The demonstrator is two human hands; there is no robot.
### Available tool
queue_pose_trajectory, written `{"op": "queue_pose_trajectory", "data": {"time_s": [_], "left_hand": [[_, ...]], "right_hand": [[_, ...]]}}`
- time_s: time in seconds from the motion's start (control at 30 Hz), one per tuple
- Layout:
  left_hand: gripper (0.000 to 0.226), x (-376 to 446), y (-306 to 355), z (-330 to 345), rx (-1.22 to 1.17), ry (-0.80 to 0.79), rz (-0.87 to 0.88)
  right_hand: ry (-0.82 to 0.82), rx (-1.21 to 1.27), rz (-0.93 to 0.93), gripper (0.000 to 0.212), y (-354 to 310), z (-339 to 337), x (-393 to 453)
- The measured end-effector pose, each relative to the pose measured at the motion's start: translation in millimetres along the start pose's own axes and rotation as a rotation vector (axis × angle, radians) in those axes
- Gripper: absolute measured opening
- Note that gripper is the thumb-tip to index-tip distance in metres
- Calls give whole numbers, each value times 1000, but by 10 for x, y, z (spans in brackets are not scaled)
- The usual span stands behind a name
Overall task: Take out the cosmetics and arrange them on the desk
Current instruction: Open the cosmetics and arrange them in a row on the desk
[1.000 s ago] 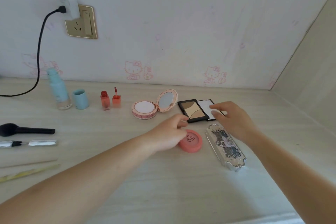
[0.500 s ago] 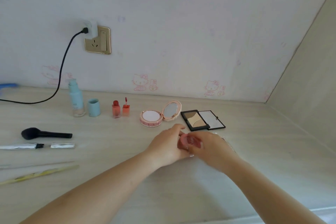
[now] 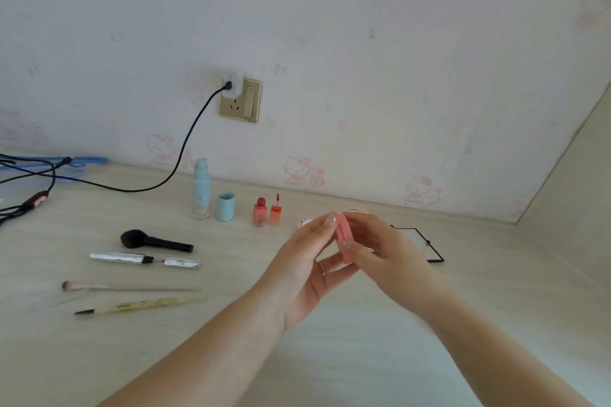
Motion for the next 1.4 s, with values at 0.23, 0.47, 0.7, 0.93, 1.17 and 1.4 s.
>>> {"op": "queue_pose_trajectory", "data": {"time_s": [0.23,0.47,0.7,0.93,1.17,1.4], "left_hand": [[40,-175,21,-278,-93,162,70],[23,-301,-3,-422,-134,233,58],[19,-295,-57,-668,-300,237,-82],[17,-279,-64,-941,-263,468,-103],[37,-351,28,-1127,-79,587,-96],[31,-335,-5,-1123,-60,566,-140]], "right_hand": [[-105,-388,-26,24,-273,254,83],[-195,-646,-2,34,-396,400,159],[115,150,354,32,171,233,143],[181,317,493,36,614,362,56],[183,288,520,35,858,475,87],[171,319,524,35,916,573,104]]}}
Point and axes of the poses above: each hand's wrist, its own x-axis towards the middle knuckle, its own z-axis out of the palm, y = z × x, the point moved 7 cm from there along x, towards the middle knuckle, and after that the axes turned 14 degrees about -z, right-handed, at the moved point
